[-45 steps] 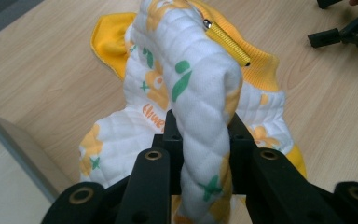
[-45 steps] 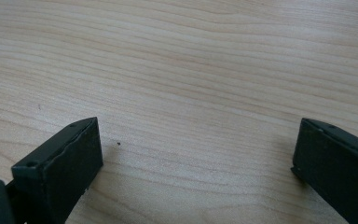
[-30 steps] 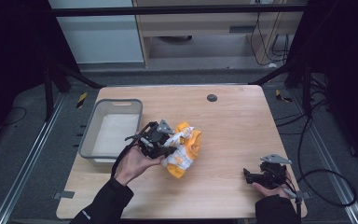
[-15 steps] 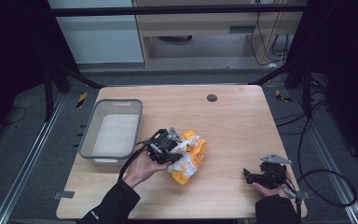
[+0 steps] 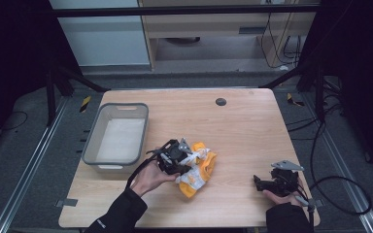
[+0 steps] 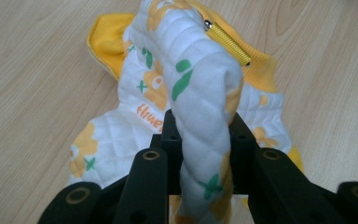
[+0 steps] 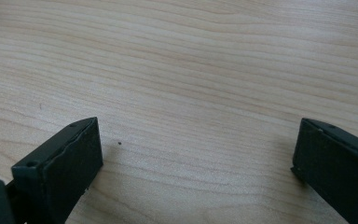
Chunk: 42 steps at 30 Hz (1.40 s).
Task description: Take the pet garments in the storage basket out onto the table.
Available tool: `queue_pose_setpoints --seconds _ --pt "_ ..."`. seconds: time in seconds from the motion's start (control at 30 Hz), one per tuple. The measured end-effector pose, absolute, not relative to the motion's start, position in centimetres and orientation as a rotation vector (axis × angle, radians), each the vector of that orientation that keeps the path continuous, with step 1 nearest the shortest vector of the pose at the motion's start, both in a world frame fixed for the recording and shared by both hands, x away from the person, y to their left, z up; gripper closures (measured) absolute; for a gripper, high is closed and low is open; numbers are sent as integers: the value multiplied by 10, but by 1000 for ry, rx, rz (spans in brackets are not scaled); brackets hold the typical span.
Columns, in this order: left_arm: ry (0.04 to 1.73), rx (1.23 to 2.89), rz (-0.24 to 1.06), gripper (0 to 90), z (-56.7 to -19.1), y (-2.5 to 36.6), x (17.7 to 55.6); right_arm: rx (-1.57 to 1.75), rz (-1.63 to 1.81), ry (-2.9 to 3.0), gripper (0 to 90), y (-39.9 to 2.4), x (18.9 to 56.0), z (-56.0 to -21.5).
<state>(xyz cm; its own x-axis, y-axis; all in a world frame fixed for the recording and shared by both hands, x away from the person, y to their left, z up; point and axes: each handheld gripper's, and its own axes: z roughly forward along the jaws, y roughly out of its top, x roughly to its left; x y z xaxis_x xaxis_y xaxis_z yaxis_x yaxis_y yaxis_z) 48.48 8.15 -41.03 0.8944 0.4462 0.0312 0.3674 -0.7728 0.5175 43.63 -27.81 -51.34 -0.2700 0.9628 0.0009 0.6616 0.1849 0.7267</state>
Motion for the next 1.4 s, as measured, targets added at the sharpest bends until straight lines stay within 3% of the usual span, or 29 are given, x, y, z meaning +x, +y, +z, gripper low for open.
queue_pose_setpoints --seconds 0.23,0.63,1.0,1.4 --pt "567 2581 186 721 -424 78 487 1520 864 2004 15 -278 436 -513" --pt "551 2607 167 616 -433 77 490 1519 864 2006 15 -278 436 -513" --pt "553 2578 204 344 -429 82 488 1519 864 2006 15 -278 436 -513" --pt "548 2450 220 239 -406 99 475 1520 864 2006 15 -278 436 -513"
